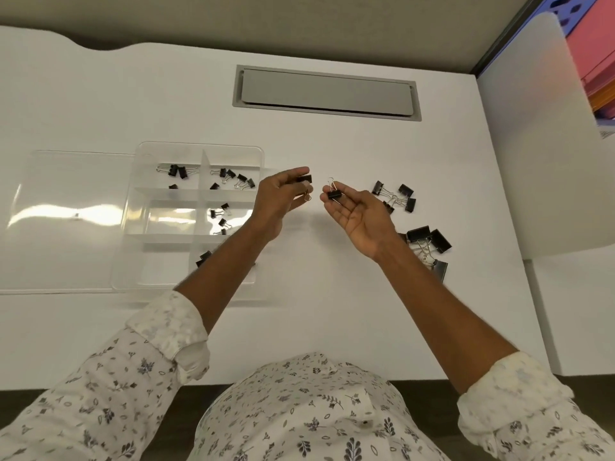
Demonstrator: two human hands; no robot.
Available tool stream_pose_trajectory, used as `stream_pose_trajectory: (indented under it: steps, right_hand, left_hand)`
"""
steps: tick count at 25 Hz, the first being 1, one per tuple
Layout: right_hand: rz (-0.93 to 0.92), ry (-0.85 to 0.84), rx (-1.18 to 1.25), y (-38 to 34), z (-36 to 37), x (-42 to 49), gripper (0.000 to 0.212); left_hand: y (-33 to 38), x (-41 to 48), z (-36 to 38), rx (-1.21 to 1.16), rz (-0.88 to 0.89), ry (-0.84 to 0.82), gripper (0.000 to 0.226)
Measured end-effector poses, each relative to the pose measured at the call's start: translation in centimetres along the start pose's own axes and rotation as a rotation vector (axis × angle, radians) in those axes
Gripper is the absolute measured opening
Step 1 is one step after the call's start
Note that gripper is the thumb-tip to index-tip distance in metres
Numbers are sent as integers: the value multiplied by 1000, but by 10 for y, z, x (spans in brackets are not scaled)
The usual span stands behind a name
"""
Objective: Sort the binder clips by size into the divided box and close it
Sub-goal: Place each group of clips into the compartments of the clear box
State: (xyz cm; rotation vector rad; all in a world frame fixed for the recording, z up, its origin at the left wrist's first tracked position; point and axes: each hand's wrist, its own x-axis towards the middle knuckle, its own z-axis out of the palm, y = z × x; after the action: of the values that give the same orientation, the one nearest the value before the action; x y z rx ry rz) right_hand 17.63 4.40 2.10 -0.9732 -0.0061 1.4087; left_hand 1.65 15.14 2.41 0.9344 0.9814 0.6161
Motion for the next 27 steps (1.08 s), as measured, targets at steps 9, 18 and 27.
stream_pose_trajectory:
  steps: [9,18,27]
  right_hand:
    - [-327,-112,-511,35,76,-5,25]
    - [-139,-61,-388,90,147,28,31]
    - [-219,-61,-775,128,212,70,26]
  left_hand:
    - [34,-39,-60,212,273,-10,55]
    - [56,-43,-150,104,227,190,36]
    - [64,-4,-209,353,190,475,18]
